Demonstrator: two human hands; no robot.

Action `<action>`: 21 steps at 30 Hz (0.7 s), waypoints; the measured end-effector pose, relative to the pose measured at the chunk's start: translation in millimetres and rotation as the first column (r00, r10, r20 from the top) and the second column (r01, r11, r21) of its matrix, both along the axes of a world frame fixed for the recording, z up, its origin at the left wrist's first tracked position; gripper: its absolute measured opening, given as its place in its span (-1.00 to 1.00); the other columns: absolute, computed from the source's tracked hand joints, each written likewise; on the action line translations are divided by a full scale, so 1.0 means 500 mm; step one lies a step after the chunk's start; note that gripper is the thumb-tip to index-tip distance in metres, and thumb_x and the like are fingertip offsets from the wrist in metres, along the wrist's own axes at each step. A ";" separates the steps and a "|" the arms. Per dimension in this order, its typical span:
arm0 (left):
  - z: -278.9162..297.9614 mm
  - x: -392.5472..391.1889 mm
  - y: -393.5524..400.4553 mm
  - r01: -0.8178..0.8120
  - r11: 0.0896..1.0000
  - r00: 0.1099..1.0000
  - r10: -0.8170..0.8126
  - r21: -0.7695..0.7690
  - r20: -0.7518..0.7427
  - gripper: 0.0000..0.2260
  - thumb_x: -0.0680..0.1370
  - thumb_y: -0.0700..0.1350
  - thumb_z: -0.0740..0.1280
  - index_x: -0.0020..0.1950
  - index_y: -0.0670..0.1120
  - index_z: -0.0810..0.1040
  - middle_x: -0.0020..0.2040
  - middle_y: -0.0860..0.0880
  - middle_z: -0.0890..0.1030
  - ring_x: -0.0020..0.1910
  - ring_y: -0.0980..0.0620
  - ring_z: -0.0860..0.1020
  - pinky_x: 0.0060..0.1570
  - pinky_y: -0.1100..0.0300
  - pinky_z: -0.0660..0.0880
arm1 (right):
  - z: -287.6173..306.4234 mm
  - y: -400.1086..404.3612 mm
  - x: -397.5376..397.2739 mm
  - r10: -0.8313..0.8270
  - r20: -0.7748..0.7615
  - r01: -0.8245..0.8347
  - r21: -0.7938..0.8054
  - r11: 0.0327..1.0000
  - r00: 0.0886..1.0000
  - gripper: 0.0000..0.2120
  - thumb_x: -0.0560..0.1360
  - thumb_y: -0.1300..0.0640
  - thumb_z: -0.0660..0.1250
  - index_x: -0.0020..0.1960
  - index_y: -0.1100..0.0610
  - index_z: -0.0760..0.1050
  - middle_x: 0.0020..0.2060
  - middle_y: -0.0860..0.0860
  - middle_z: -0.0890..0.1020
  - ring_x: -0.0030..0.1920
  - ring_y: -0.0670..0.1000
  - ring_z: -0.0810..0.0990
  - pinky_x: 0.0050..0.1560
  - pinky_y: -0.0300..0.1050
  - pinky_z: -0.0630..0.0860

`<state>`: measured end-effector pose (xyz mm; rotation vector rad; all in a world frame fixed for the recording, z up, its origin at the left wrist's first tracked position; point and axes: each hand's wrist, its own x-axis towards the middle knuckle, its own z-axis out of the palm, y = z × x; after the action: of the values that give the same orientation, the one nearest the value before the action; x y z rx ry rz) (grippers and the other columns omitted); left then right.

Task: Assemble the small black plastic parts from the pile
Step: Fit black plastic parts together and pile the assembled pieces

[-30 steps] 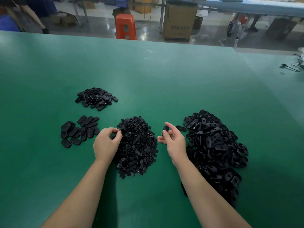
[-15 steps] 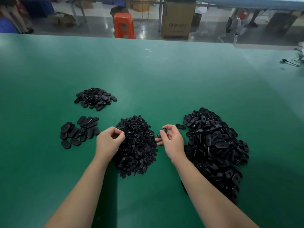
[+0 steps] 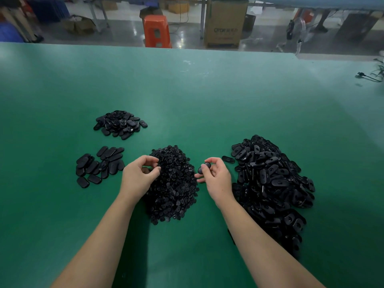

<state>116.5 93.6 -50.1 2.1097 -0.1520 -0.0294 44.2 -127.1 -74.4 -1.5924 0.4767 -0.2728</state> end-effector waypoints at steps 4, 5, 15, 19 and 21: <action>0.009 -0.006 -0.016 0.059 0.998 0.998 -0.059 -0.022 -0.011 -0.79 0.50 -0.20 0.49 -0.05 0.14 0.70 -0.44 0.16 0.52 -0.51 0.18 0.32 -0.45 0.44 0.27 | -0.003 0.002 0.001 -0.009 0.016 0.009 0.048 0.999 1.000 -0.94 0.66 0.20 0.22 0.04 0.06 0.38 -0.18 0.04 0.73 -0.17 0.05 0.75 -0.03 0.06 0.67; 0.011 -0.008 -0.021 0.069 0.997 0.997 -0.070 -0.034 -0.015 -0.80 0.50 -0.20 0.49 -0.08 0.14 0.71 -0.47 0.17 0.50 -0.51 0.18 0.32 -0.45 0.44 0.26 | -0.003 0.002 0.001 -0.010 0.018 0.009 0.059 0.998 1.000 -0.94 0.67 0.20 0.20 0.04 0.06 0.37 -0.16 0.03 0.73 -0.17 0.06 0.75 -0.03 0.08 0.68; 0.031 -0.021 -0.111 0.010 0.964 0.989 -0.049 -0.264 -0.141 -0.89 0.54 -0.21 0.46 -0.09 -0.01 0.73 -0.49 0.21 0.53 -0.53 0.28 0.42 -0.37 0.28 0.33 | 0.009 0.006 0.001 -0.044 -0.014 0.044 0.015 0.999 0.999 -0.83 0.72 0.12 0.07 0.13 -0.02 0.43 -0.03 0.02 0.68 -0.24 0.04 0.73 -0.22 -0.10 0.66; 0.028 -0.030 -0.161 0.087 0.978 0.985 -0.114 -0.190 -0.133 -0.86 0.55 -0.23 0.43 -0.06 -0.02 0.74 -0.49 0.22 0.55 -0.53 0.29 0.44 -0.43 0.38 0.33 | 0.011 0.010 0.001 -0.065 -0.012 0.065 -0.005 0.998 0.998 -0.82 0.72 0.15 0.07 0.03 0.01 0.42 -0.07 0.03 0.68 -0.30 0.09 0.70 -0.21 0.11 0.65; 0.026 -0.034 -0.185 0.100 0.983 0.984 -0.120 -0.151 -0.131 -0.86 0.53 -0.22 0.44 -0.07 0.01 0.73 -0.35 0.20 0.65 -0.39 0.31 0.53 -0.29 0.40 0.42 | 0.011 0.010 0.001 -0.073 -0.005 0.073 -0.019 0.997 0.997 -0.81 0.71 0.17 0.08 0.02 -0.01 0.41 -0.08 0.04 0.67 -0.32 0.08 0.69 -0.24 0.10 0.64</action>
<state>99.2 1.0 -36.9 1.9458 -0.1814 -0.2250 44.5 -121.8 -68.8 -1.5961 0.5391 -0.3292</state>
